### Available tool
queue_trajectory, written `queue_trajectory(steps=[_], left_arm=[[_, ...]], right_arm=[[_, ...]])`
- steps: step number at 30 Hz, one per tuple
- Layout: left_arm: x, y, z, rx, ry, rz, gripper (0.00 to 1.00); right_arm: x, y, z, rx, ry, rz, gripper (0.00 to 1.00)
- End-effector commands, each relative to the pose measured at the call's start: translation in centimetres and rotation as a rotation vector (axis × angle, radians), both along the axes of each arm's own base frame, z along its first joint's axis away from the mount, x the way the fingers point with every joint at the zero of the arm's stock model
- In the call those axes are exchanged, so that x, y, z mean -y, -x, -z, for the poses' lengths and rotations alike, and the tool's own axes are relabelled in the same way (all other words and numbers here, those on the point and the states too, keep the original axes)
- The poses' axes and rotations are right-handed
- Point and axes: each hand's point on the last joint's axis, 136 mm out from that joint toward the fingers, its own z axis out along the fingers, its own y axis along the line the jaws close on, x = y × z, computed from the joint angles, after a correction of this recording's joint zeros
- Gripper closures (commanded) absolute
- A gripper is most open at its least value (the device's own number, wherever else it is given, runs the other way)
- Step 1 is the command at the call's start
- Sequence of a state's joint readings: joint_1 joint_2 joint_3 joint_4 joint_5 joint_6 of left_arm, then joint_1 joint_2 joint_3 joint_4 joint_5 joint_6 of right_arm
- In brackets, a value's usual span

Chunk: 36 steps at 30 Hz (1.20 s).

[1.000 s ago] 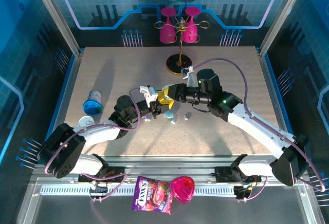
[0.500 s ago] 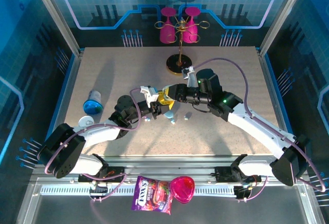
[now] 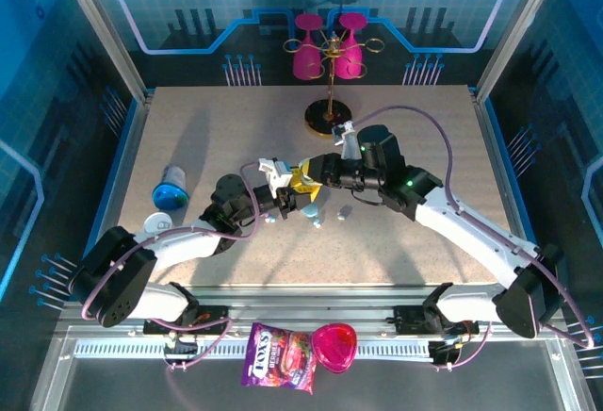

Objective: Insert the wireless bluetooth earbuds into the charging case

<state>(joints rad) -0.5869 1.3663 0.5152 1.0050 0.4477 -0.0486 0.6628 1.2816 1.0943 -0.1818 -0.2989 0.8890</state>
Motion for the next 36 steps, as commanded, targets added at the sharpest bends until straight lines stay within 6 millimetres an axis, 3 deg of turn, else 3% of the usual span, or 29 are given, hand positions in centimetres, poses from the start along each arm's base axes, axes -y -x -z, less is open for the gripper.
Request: queue_trajectory(steps=[1, 30, 36], left_arm=[[0.2, 0.0, -3.8, 0.11, 0.056, -0.006, 0.87], [-0.1, 0.1, -4.0, 0.106, 0.057, -0.022, 0.86], [-0.1, -0.1, -3.6, 0.104, 0.052, -0.03, 0.86]], right_arm=[[-1.1, 0.7, 0.0, -0.016, -0.003, -0.047, 0.87], [0.8, 1.0, 0.3, 0.005, 0.072, 0.004, 0.7], [0.8, 1.4, -0.6, 0.037, 0.052, -0.01, 0.61]])
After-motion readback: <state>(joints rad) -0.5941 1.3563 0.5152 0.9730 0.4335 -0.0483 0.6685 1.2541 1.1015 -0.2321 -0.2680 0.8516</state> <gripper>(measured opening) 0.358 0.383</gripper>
